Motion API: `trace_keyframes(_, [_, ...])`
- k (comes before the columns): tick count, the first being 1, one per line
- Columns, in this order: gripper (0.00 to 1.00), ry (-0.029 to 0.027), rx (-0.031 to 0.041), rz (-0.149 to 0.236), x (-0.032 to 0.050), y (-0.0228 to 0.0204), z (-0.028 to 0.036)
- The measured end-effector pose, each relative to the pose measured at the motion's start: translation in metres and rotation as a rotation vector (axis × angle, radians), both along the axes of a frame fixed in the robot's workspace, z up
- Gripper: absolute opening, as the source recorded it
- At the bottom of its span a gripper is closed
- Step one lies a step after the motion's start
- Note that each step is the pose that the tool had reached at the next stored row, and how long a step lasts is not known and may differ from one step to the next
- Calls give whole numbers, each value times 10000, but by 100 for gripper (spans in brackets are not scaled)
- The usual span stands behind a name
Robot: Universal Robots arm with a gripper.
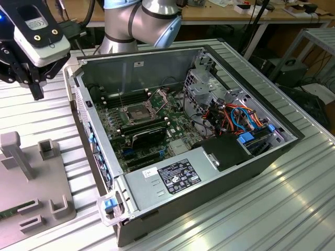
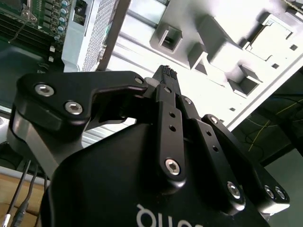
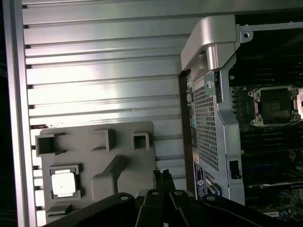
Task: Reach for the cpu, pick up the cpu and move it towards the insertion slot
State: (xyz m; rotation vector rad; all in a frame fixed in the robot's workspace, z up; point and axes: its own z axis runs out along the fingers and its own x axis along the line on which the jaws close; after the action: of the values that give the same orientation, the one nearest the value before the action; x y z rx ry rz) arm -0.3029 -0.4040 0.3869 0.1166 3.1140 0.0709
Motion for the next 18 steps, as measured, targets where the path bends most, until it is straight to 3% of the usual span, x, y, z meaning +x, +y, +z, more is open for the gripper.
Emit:
trace_keyframes(1, [11, 0, 0, 0, -17, 0, 0])
trace_keyframes(5, [11, 0, 0, 1, -241, -2, -6])
trace_keyframes(11, [11, 0, 0, 0, -451, -2, -12])
trace_keyframes(14, [11, -1, 1, 0, -512, -2, -15])
trace_keyframes(18, [11, 0, 0, 0, -518, -2, -15])
